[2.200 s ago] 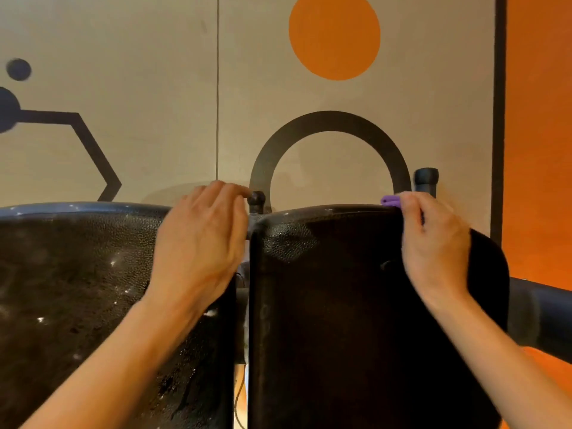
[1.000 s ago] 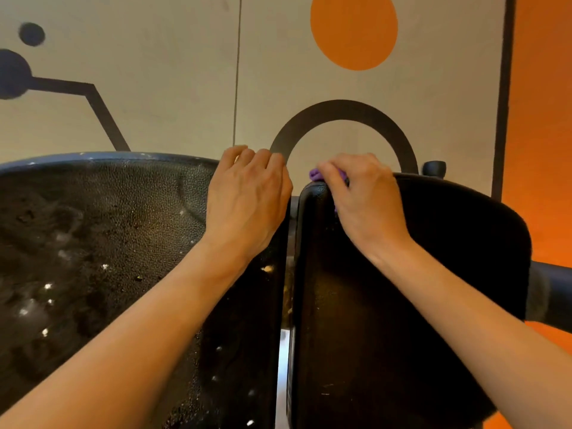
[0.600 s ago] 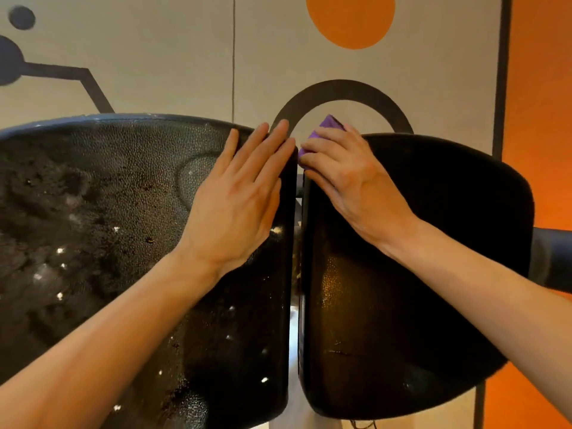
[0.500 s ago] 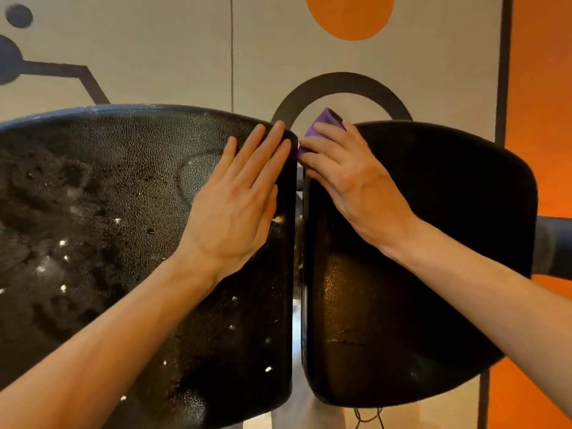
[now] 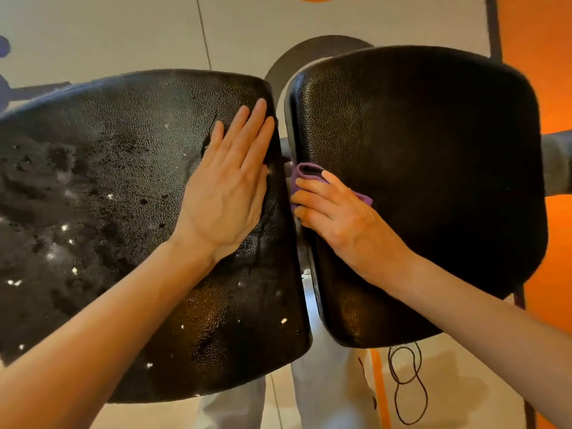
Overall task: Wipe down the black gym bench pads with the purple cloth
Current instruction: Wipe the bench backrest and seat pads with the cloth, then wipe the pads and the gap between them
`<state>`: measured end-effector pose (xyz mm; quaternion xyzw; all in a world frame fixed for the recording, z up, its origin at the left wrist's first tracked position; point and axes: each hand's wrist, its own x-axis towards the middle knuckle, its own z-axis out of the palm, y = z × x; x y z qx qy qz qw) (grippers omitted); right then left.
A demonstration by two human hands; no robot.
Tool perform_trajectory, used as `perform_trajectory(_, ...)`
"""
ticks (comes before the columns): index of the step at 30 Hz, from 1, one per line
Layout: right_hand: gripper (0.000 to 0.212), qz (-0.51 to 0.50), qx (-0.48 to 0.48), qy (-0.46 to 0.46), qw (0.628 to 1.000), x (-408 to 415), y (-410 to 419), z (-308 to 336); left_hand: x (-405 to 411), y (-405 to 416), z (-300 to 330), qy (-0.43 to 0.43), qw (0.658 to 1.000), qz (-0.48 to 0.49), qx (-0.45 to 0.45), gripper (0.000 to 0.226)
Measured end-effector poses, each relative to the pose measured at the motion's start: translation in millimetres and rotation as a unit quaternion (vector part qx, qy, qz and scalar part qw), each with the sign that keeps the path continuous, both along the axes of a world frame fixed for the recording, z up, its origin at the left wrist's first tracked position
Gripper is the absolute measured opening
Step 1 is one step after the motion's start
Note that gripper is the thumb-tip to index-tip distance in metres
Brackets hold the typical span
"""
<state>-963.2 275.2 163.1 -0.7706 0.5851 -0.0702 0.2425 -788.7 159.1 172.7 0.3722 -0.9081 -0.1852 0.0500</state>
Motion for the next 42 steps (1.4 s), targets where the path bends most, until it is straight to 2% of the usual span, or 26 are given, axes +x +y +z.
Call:
perform_trajectory(1,0.043,-0.01,-0.021,0.002,1.0,-1,4,4,2,3,-1,-0.002,1.0,0.004,0.0,0.054)
perform_trajectory(6,0.038,0.01,-0.005,-0.019,1.0,6,28,9,14,17,-1,-0.016,1.0,0.026,-0.001,0.057)
perform_trajectory(10,0.038,0.035,-0.034,0.02,0.999,11,56,9,18,20,-3,-0.029,0.999,0.037,-0.009,0.059)
perform_trajectory(19,0.036,0.064,-0.026,-0.01,0.998,21,150,23,15,23,-3,-0.053,0.998,0.042,-0.017,0.059)
perform_trajectory(22,0.038,0.068,-0.001,-0.045,0.997,17,175,24,14,23,-1,-0.057,0.998,0.034,-0.018,0.058)
perform_trajectory(24,0.035,0.054,-0.01,-0.042,0.998,16,183,30,15,22,0,-0.059,0.998,0.034,-0.015,0.059)
perform_trajectory(26,0.028,-0.028,-0.023,-0.059,0.998,25,186,40,15,22,0,-0.062,0.998,0.031,-0.008,0.059)
perform_trajectory(27,0.027,-0.107,-0.028,-0.094,0.989,34,185,48,15,22,1,-0.063,0.998,0.028,-0.005,0.06)
perform_trajectory(28,0.027,-0.211,-0.031,-0.147,0.966,45,181,54,15,21,1,-0.063,0.998,0.026,-0.003,0.06)
perform_trajectory(30,0.026,-0.405,-0.04,-0.248,0.879,64,167,61,15,20,4,-0.063,0.998,0.022,0.005,0.061)
perform_trajectory(32,0.027,-0.541,-0.053,-0.272,0.794,82,146,59,17,18,6,-0.058,0.998,0.016,0.018,0.062)
perform_trajectory(34,0.026,-0.609,-0.083,-0.266,0.743,97,126,51,22,13,9,-0.049,0.999,-0.004,0.02,0.061)
perform_trajectory(38,0.033,-0.668,-0.129,-0.242,0.692,130,111,38,45,-9,11,-0.05,0.998,-0.048,-0.013,0.06)
perform_trajectory(42,0.039,-0.648,-0.162,-0.199,0.717,158,109,28,61,-37,9,-0.067,0.995,-0.066,-0.03,0.062)
